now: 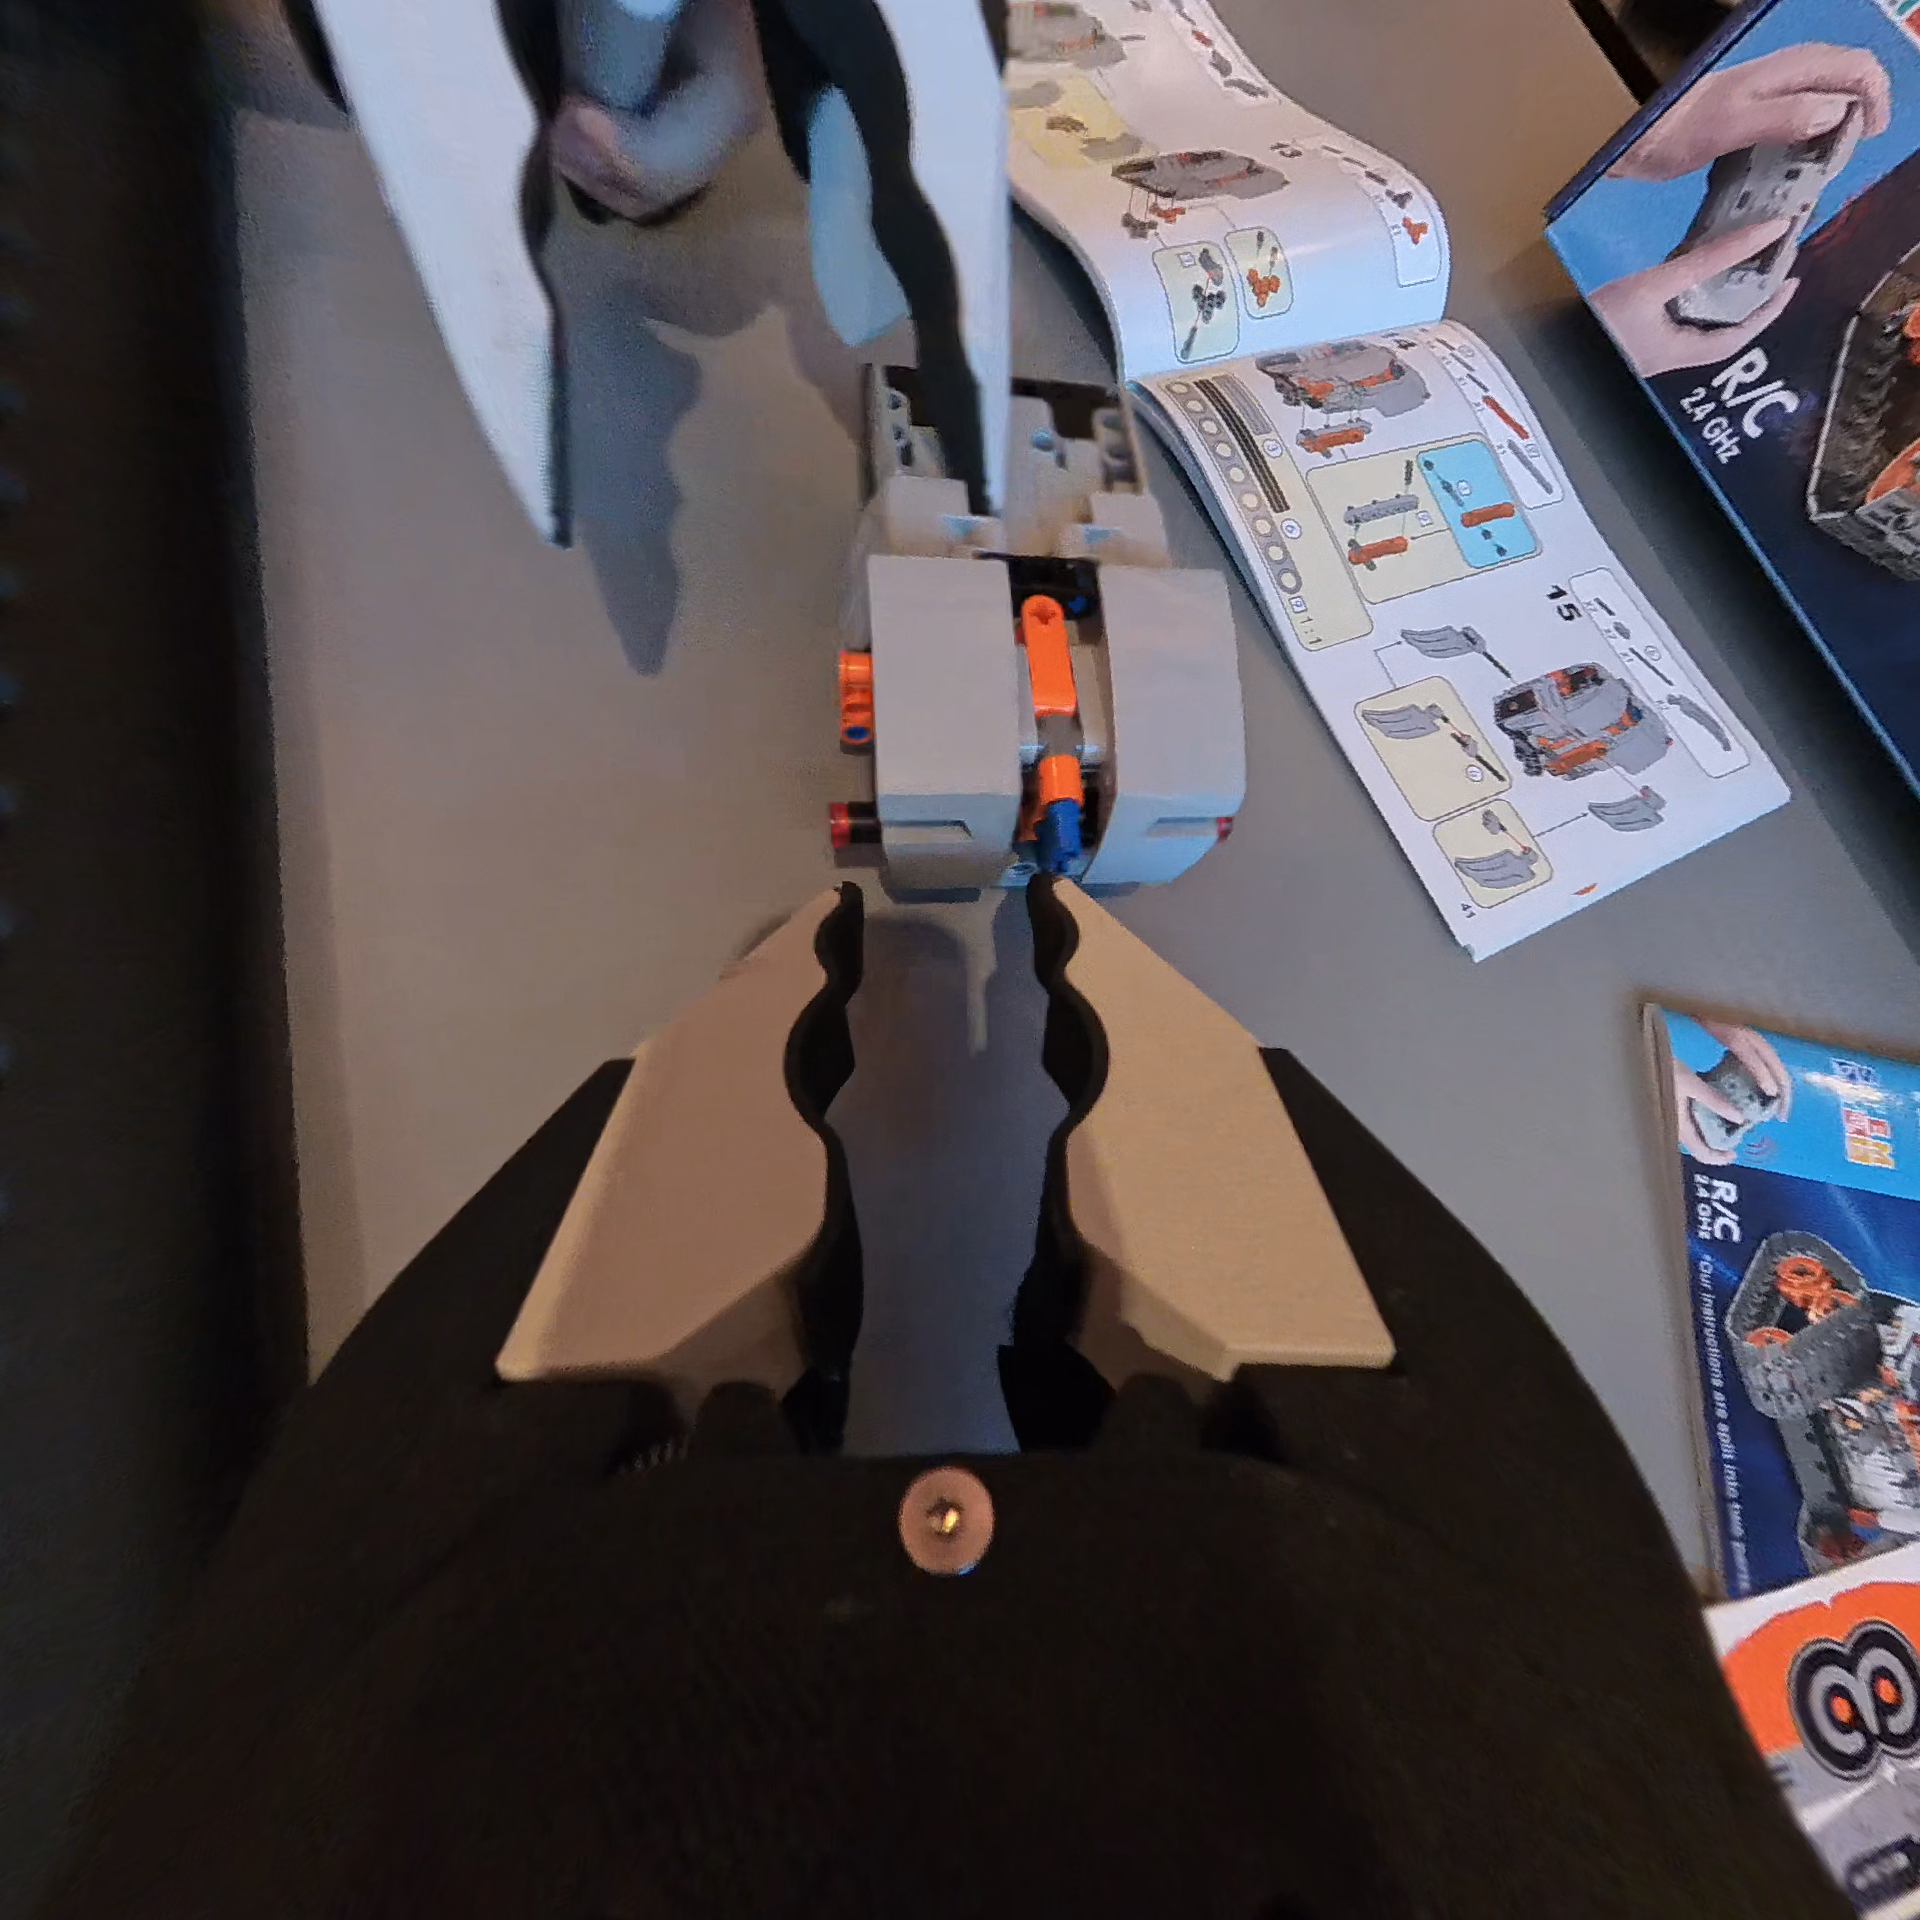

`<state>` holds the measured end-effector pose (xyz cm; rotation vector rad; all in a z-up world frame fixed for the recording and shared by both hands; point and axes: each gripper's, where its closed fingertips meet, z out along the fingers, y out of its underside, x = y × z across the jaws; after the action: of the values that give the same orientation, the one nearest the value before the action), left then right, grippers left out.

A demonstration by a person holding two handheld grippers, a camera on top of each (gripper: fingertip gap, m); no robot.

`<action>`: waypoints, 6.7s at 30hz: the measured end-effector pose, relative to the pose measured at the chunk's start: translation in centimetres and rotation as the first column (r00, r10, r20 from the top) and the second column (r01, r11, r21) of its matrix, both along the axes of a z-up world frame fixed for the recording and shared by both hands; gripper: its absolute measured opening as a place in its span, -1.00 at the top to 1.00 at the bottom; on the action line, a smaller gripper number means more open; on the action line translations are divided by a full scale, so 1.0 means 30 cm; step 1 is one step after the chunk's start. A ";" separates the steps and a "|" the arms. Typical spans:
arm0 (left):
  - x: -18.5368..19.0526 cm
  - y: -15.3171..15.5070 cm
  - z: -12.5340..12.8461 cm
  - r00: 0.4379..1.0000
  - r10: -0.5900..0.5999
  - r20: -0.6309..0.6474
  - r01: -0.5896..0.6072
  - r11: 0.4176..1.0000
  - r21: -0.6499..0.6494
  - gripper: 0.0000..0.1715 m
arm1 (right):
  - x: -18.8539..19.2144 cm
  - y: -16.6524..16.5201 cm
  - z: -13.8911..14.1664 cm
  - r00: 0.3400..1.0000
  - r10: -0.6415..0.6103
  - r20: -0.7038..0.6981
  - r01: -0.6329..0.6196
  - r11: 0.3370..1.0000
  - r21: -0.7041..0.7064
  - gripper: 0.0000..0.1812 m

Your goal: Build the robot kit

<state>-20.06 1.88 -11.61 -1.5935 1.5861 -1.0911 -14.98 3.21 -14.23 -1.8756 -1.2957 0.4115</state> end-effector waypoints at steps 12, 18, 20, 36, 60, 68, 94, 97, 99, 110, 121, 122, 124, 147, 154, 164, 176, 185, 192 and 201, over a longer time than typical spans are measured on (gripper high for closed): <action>0.011 0.101 0.031 0.999 -0.014 -0.030 0.016 0.996 0.090 0.00 | -0.020 -0.041 -0.023 0.992 0.100 -0.073 -0.107 0.989 -0.105 0.48; 0.017 0.061 -0.065 0.992 -0.069 -0.107 0.073 0.997 0.034 0.16 | -0.028 -0.060 -0.006 0.992 0.095 -0.086 -0.101 0.992 -0.077 0.75; 0.003 0.023 -0.071 0.992 -0.069 -0.102 0.077 0.994 0.074 0.20 | -0.048 -0.095 -0.010 0.986 0.123 -0.109 -0.135 0.984 -0.117 0.79; -0.048 -0.088 -0.088 0.992 -0.059 -0.107 0.067 0.995 0.075 0.18 | -0.065 -0.165 0.076 0.953 0.171 -0.249 -0.174 0.985 0.012 0.86; -0.042 -0.101 -0.078 0.990 -0.112 -0.082 0.111 0.994 -0.018 0.20 | -0.078 -0.176 0.071 0.948 0.188 -0.255 -0.202 0.979 -0.030 0.98; -0.040 -0.102 -0.078 0.991 -0.109 -0.077 0.108 0.994 -0.020 0.19 | -0.079 -0.174 0.072 0.948 0.181 -0.264 -0.196 0.980 -0.033 0.98; -0.030 -0.105 -0.084 0.992 -0.097 -0.084 0.094 0.995 -0.039 0.16 | -0.069 -0.173 0.026 0.956 0.215 -0.201 -0.225 0.974 -0.031 0.93; -0.031 -0.106 -0.084 0.991 -0.100 -0.084 0.096 0.994 -0.045 0.16 | -0.073 -0.171 0.025 0.956 0.209 -0.206 -0.221 0.974 -0.039 0.95; -0.031 -0.106 -0.083 0.991 -0.100 -0.084 0.097 0.994 -0.046 0.16 | -0.075 -0.169 0.027 0.955 0.207 -0.213 -0.221 0.974 -0.043 0.96; -0.031 -0.107 -0.083 0.991 -0.101 -0.084 0.097 0.994 -0.045 0.16 | -0.078 -0.174 0.057 0.940 0.199 -0.276 -0.219 0.975 -0.045 0.93; -0.032 -0.109 -0.084 0.991 -0.105 -0.085 0.101 0.993 -0.054 0.16 | -0.080 -0.171 0.071 0.937 0.177 -0.301 -0.204 0.977 -0.061 0.98; -0.031 -0.109 -0.084 0.991 -0.105 -0.085 0.101 0.993 -0.058 0.16 | -0.080 -0.170 0.071 0.939 0.171 -0.299 -0.199 0.978 -0.064 0.98; -0.030 -0.108 -0.085 0.990 -0.107 -0.087 0.102 0.993 -0.067 0.16 | -0.080 -0.170 0.070 0.942 0.159 -0.296 -0.191 0.978 -0.082 0.98; -0.018 -0.108 -0.093 0.990 -0.096 -0.101 0.089 0.993 -0.078 0.14 | -0.089 -0.156 0.072 0.957 0.155 -0.244 -0.170 0.985 -0.040 0.98; -0.019 -0.108 -0.092 0.991 -0.094 -0.100 0.086 0.993 -0.080 0.13 | -0.066 -0.163 0.028 0.957 0.183 -0.227 -0.204 0.976 -0.072 0.90; -0.019 -0.108 -0.091 0.991 -0.095 -0.099 0.086 0.993 -0.083 0.13 | -0.074 -0.156 0.036 0.951 0.180 -0.253 -0.207 0.975 -0.082 0.95; -0.019 -0.108 -0.091 0.991 -0.094 -0.100 0.086 0.993 -0.080 0.13 | -0.078 -0.158 0.052 0.940 0.176 -0.293 -0.211 0.973 -0.093 0.94; -0.016 -0.109 -0.093 0.990 -0.097 -0.103 0.088 0.993 -0.083 0.13 | -0.081 -0.161 0.043 0.947 0.161 -0.276 -0.202 0.971 -0.125 0.98; -0.015 -0.111 -0.096 0.989 -0.100 -0.108 0.092 0.993 -0.077 0.13 | -0.086 -0.162 0.043 0.941 0.150 -0.304 -0.206 0.965 -0.160 0.98; -0.015 -0.109 -0.096 0.991 -0.084 -0.107 0.075 0.993 -0.087 0.13 | -0.084 -0.157 0.044 0.938 0.140 -0.317 -0.201 0.965 -0.169 0.97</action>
<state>-20.52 -1.40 -14.49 -1.6835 1.7100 -1.1421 -17.49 -1.49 -12.93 -1.7770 -1.2462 0.9157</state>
